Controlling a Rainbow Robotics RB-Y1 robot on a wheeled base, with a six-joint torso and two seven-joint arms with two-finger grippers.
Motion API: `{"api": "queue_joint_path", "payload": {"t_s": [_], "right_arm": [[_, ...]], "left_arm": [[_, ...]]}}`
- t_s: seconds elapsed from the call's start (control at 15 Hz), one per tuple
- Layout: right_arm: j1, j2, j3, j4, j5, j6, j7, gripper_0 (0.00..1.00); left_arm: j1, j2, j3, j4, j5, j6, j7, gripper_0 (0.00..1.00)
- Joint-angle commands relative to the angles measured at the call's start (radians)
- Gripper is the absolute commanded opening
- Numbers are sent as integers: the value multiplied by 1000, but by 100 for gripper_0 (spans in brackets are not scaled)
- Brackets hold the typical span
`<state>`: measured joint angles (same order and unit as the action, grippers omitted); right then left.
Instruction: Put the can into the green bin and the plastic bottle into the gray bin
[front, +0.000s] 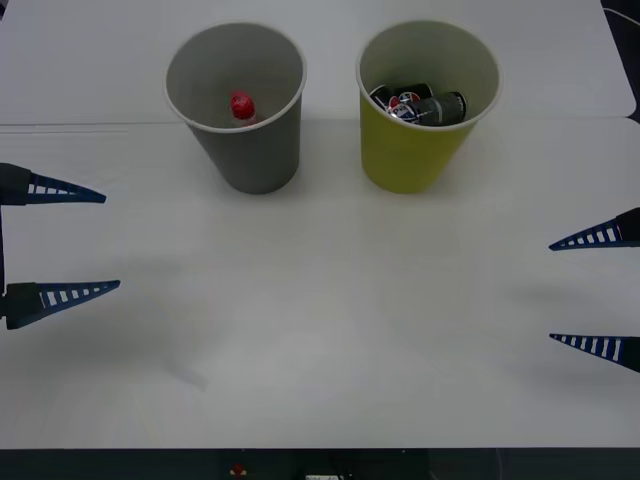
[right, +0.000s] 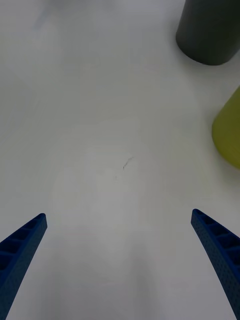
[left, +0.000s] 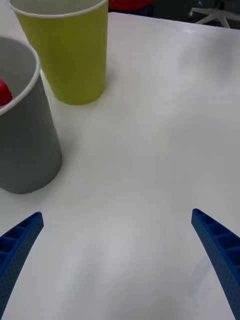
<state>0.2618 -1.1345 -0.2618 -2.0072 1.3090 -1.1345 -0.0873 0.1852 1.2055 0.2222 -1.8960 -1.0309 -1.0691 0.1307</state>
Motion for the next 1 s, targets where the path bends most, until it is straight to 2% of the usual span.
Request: {"api": "queue_joint_path", "payload": {"t_s": [0.07, 0.4, 1.0], "right_arm": [[0, 0, 0, 0, 0, 0, 0, 100], [0, 0, 0, 0, 0, 0, 0, 100], [0, 0, 0, 0, 0, 0, 0, 100]], "left_arm": [[53, 37, 0, 0, 18, -28, -80, 100], [56, 65, 0, 3, 20, -103, -129, 100], [56, 75, 0, 15, 25, -98, -120, 100]]}}
